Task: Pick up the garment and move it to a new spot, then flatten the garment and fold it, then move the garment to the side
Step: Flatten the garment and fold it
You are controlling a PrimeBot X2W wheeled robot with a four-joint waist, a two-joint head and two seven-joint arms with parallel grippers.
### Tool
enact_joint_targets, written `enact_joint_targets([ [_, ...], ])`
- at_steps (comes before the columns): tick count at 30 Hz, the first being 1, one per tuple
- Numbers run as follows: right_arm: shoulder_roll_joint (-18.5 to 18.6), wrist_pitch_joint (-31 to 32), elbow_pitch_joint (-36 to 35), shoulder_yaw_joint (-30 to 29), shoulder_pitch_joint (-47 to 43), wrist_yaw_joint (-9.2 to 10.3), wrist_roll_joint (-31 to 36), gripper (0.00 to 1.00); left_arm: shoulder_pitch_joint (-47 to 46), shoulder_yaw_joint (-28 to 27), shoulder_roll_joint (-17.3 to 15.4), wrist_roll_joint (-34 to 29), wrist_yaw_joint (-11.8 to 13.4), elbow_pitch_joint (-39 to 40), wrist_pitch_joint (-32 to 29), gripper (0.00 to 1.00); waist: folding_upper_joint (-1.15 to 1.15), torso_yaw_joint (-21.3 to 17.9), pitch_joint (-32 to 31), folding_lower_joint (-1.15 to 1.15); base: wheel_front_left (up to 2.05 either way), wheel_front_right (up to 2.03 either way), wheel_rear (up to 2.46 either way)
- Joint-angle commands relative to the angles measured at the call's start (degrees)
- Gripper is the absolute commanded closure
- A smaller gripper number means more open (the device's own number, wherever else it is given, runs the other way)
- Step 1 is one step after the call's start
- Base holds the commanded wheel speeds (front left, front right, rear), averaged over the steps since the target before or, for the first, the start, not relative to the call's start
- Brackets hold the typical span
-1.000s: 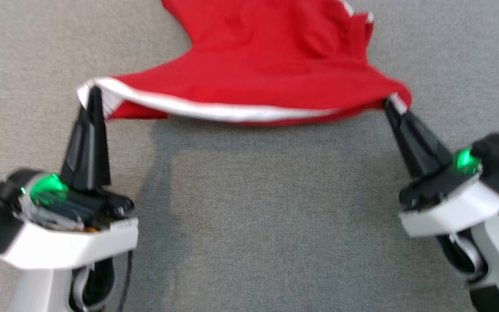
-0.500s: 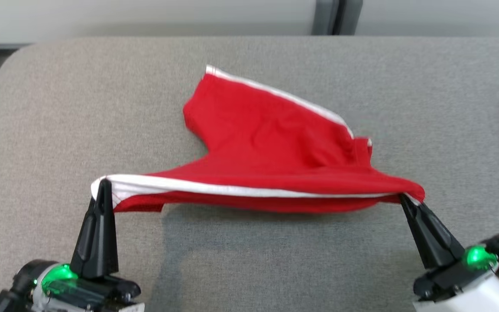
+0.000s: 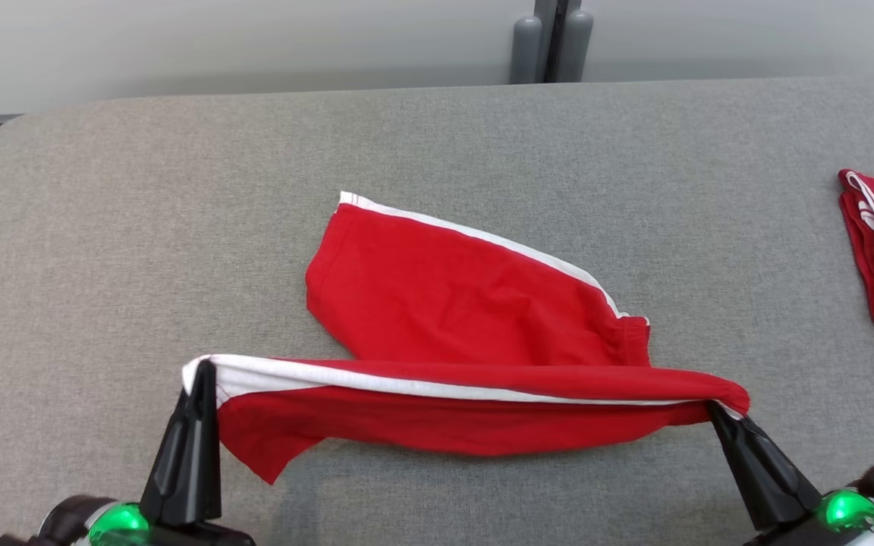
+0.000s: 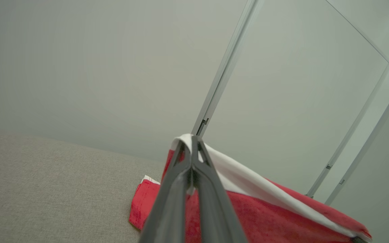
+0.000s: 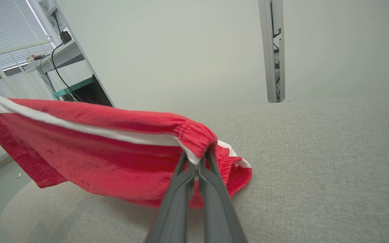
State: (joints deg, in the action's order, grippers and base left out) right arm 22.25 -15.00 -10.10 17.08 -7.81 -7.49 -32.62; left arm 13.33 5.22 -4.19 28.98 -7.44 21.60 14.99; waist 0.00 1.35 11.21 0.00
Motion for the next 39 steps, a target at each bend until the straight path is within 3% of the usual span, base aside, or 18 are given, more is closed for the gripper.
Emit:
enact_joint_targets([
  [1,0.03,-0.25,1.53,0.72,1.51,-0.01,-0.77,1.00,-2.21,0.08,-0.96,0.47,0.00,-1.85,0.24,1.00,0.00,-0.37,0.40,0.00,0.00,0.00,0.00],
  [8,-1.88,-0.25,7.94,3.18,5.34,-0.01,-2.37,1.00,-10.49,2.36,-4.60,2.36,0.00,-12.42,0.25,1.00,0.00,-0.91,1.65,0.00,0.00,0.00,0.00],
  [14,-4.70,-0.24,13.40,4.94,10.73,-0.01,-2.41,1.00,-23.29,6.25,-8.62,3.16,0.00,-23.18,0.25,1.00,0.00,-2.35,4.76,0.00,0.00,0.00,0.00],
  [20,-7.30,-0.19,17.65,5.69,16.56,-0.01,-2.08,1.00,-36.07,11.02,-10.17,3.45,-0.01,-34.84,0.25,1.00,0.00,-3.55,9.31,0.00,0.00,0.00,0.00],
  [29,-9.97,-0.23,20.45,5.33,22.76,-0.01,-1.16,1.00,-49.41,14.42,-9.64,3.96,-0.01,-49.27,0.25,1.00,0.00,-4.65,14.24,0.00,0.00,0.00,0.00],
  [39,-11.73,-0.24,22.93,4.81,25.29,-0.01,-0.21,1.00,-57.13,18.48,-8.52,3.00,-0.01,-62.31,-0.01,1.00,0.00,-5.16,15.04,0.00,0.00,0.00,0.00],
])
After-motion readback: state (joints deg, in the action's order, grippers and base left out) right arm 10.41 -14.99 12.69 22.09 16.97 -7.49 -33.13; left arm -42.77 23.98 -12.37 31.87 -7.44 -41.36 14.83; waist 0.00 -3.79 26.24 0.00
